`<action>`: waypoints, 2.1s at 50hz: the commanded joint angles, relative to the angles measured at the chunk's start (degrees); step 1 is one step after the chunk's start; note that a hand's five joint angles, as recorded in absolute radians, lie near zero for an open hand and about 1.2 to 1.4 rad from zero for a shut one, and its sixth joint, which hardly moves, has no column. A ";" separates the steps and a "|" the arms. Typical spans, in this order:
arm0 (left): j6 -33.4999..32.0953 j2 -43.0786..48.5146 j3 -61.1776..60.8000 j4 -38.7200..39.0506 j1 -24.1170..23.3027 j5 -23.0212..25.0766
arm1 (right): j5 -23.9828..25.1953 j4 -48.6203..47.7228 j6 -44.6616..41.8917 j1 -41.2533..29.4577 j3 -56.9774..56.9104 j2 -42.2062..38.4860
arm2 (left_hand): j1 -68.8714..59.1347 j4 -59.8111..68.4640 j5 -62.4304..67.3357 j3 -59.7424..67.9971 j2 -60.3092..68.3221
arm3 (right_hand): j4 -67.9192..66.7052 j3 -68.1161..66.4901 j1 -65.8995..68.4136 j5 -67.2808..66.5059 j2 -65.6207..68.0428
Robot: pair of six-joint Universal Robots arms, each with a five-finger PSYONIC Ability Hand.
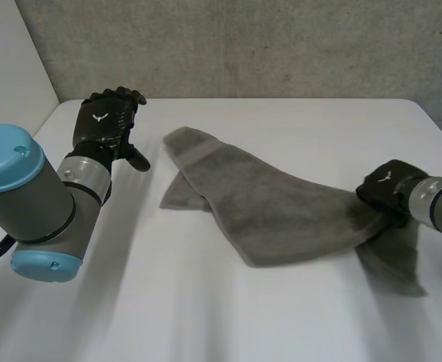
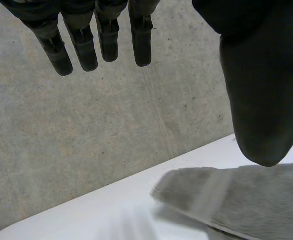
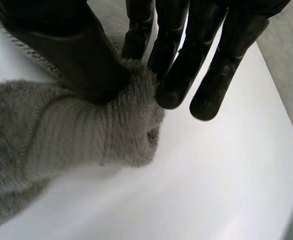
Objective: Fold the towel.
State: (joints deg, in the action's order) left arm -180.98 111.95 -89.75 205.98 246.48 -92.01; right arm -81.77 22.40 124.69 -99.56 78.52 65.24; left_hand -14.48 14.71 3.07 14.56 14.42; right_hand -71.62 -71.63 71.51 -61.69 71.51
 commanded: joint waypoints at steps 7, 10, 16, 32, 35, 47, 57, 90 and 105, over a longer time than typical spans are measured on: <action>-2.35 3.61 1.77 0.21 -1.61 9.90 | -2.96 -10.70 4.84 -4.31 0.32 4.36 | 2.25 -2.48 -0.84 -2.33 -2.18 | 61.62 61.63 -61.51 61.69 -61.51; -5.77 5.89 3.35 0.12 -2.14 13.33 | -2.87 -11.58 8.97 -7.21 0.76 5.50 | 2.08 -2.31 -0.67 -2.16 -2.02 | 61.62 61.63 -61.51 61.69 -61.51; -12.03 10.65 6.52 -0.14 -2.41 18.62 | -2.96 -11.67 14.08 -13.80 2.25 5.86 | 0.90 -1.13 0.51 -0.98 -0.84 | 61.62 61.63 -61.51 61.69 -61.51; -17.48 26.74 22.96 -9.90 -2.41 28.28 | -3.14 -12.64 14.70 -16.28 3.92 4.01 | -5.32 5.09 6.74 5.24 5.39 | 61.62 61.63 -61.51 61.69 -61.51; -19.68 29.11 25.95 -12.89 -2.41 29.08 | -3.14 -12.64 14.79 -16.28 3.93 4.01 | -8.35 8.12 9.76 8.27 8.41 | 61.62 61.63 -61.51 61.69 -61.51; -24.86 33.68 31.04 -13.94 -2.50 28.37 | -3.05 -13.34 14.79 -16.19 5.07 2.79 | -27.81 27.58 29.23 27.73 27.88 | 61.62 61.63 -61.51 61.69 -61.51; -24.60 33.94 32.27 -13.94 -2.76 28.81 | -2.96 -13.34 15.58 -16.81 5.86 1.11 | -39.47 39.24 40.88 39.39 39.53 | 61.62 61.63 -61.51 61.69 -61.51; -24.95 35.69 33.41 -13.94 -4.52 29.08 | 1.70 -15.45 42.39 -20.24 4.98 -5.04 | -32.06 31.83 33.47 31.98 32.13 | 61.62 61.63 -61.51 61.69 -61.51; -24.86 36.76 35.35 -13.94 -4.87 28.81 | 0.65 -22.04 48.37 -21.64 5.07 -10.22 | -47.04 46.81 48.45 46.96 47.10 | 54.15 54.16 -54.04 54.21 -54.04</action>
State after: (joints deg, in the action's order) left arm -205.85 148.95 -54.44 192.04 241.87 -63.36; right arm -80.72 3.65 171.18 -120.60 83.78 56.73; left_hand -57.95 58.26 47.64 57.88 58.30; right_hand -14.91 -14.35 14.57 -4.42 14.42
